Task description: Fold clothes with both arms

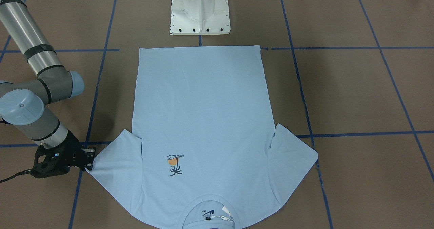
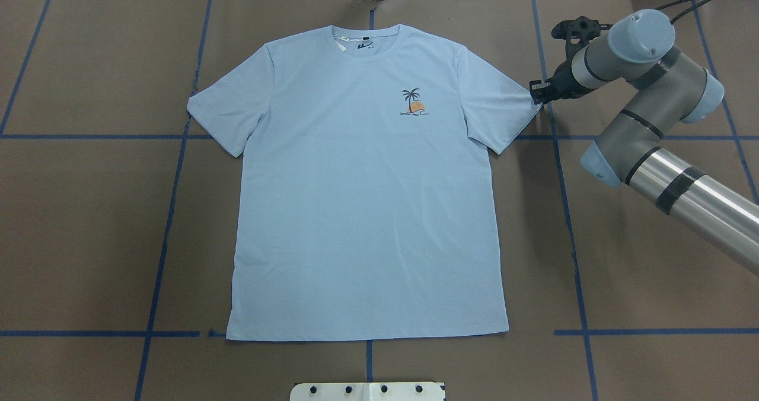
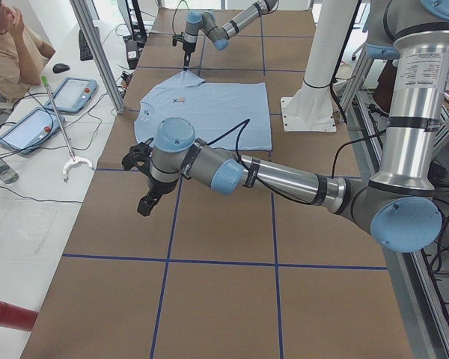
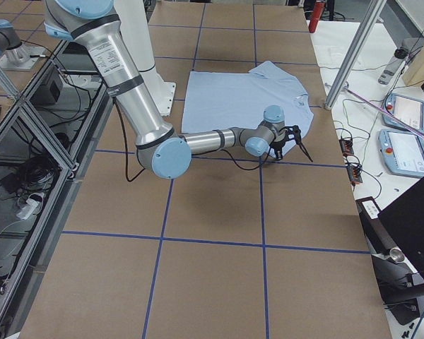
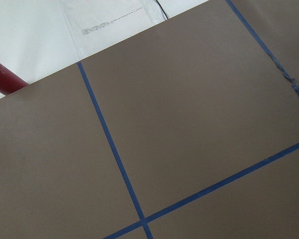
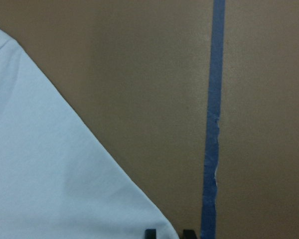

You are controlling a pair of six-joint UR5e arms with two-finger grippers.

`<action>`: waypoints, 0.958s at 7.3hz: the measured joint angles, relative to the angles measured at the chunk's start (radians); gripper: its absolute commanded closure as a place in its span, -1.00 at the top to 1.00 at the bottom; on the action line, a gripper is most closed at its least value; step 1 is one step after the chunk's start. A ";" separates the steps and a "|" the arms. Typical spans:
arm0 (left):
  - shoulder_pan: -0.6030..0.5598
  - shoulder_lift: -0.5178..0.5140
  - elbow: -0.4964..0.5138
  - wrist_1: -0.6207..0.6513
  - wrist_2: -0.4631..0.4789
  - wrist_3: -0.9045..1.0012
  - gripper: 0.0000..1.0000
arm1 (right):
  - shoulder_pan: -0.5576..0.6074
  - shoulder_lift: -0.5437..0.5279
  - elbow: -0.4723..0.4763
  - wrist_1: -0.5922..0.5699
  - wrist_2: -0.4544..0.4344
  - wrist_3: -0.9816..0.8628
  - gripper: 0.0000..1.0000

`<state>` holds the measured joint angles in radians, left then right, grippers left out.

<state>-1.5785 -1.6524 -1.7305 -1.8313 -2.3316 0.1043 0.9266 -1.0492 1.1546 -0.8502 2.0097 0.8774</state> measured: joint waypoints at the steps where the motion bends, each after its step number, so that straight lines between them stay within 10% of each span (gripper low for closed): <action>1: 0.000 -0.003 0.001 0.000 0.000 0.000 1.00 | -0.001 0.009 0.006 -0.005 0.001 0.008 -1.00; 7: 0.000 -0.012 0.013 0.000 0.000 0.000 1.00 | -0.167 0.221 0.032 -0.235 -0.253 0.247 -1.00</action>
<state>-1.5784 -1.6644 -1.7172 -1.8309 -2.3317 0.1043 0.7597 -0.8280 1.1864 -1.0852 1.7567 1.1239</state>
